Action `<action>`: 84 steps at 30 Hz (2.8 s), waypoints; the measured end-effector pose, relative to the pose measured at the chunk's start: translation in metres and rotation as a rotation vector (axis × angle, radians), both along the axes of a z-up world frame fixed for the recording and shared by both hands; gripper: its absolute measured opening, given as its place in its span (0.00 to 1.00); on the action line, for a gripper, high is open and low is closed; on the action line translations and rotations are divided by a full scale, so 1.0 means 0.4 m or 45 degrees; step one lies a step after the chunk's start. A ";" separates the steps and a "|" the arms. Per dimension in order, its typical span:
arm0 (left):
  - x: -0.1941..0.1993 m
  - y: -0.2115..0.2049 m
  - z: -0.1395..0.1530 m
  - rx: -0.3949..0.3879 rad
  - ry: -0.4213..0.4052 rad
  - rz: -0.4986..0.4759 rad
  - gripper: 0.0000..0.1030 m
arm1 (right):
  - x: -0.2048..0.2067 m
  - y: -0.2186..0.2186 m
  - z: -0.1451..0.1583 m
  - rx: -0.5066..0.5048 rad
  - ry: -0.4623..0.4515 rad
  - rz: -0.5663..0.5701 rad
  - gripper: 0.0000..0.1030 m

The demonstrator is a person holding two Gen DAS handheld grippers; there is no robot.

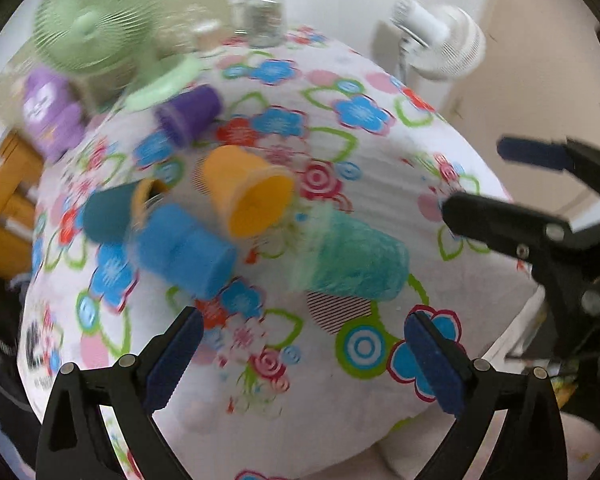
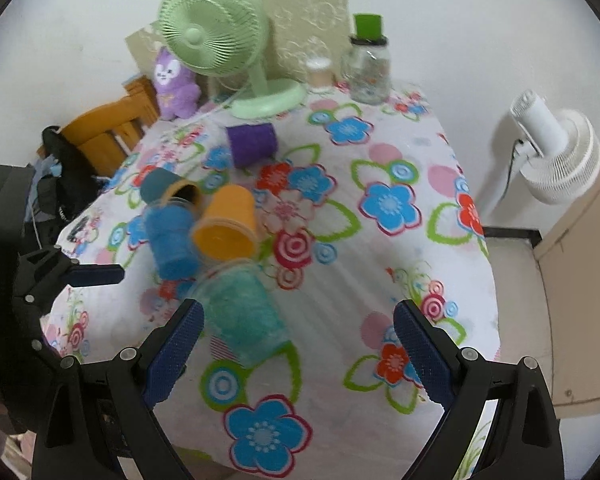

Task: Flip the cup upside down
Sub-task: 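Lift the clear teal cup with the right gripper and rotate it, then turn the clear teal cup rim-down with the right gripper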

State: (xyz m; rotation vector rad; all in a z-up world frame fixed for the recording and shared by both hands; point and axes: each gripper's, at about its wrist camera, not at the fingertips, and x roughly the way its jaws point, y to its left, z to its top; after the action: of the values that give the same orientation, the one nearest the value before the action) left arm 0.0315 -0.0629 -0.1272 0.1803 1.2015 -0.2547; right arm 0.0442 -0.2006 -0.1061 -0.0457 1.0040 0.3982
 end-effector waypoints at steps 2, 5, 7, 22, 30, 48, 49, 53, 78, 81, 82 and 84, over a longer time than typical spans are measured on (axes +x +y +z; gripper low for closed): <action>-0.013 0.027 0.009 -0.013 -0.005 0.062 0.99 | -0.005 0.021 0.002 -0.007 -0.012 0.033 0.94; -0.028 0.069 0.011 -0.021 -0.005 0.157 0.99 | -0.014 0.048 0.001 -0.007 -0.051 0.092 0.94; -0.043 0.084 0.006 -0.023 0.000 0.205 0.99 | -0.022 0.058 -0.004 -0.009 -0.095 0.124 0.94; -0.087 0.134 -0.147 -0.009 0.028 0.357 0.99 | -0.081 0.060 -0.215 0.001 -0.304 0.203 0.80; -0.062 0.135 -0.180 -0.016 -0.010 0.362 0.99 | -0.064 0.052 -0.292 0.014 -0.284 0.229 0.68; -0.041 0.159 -0.110 -0.058 -0.052 0.387 0.99 | -0.063 0.071 -0.189 0.074 -0.252 0.276 0.54; -0.041 0.157 -0.101 -0.059 -0.052 0.383 0.99 | -0.063 0.071 -0.173 0.066 -0.248 0.271 0.54; -0.034 0.149 -0.046 -0.059 -0.046 0.352 0.99 | -0.055 0.073 -0.116 0.030 -0.206 0.253 0.54; 0.038 0.147 -0.062 -0.111 0.064 0.354 0.98 | 0.082 0.114 -0.098 -0.357 0.451 0.221 0.54; 0.046 0.148 -0.081 -0.117 0.089 0.360 0.98 | 0.094 0.126 -0.124 -0.386 0.501 0.236 0.54; 0.049 0.151 -0.086 -0.118 0.096 0.361 0.98 | 0.099 0.133 -0.130 -0.393 0.513 0.243 0.54; 0.055 0.155 -0.097 -0.113 0.109 0.366 0.98 | 0.108 0.145 -0.140 -0.408 0.523 0.256 0.55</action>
State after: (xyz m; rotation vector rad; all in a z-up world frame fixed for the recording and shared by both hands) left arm 0.0533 -0.0007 -0.1659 -0.0819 1.2812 -0.0638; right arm 0.0873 -0.1427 -0.1620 -0.3682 1.4696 0.4362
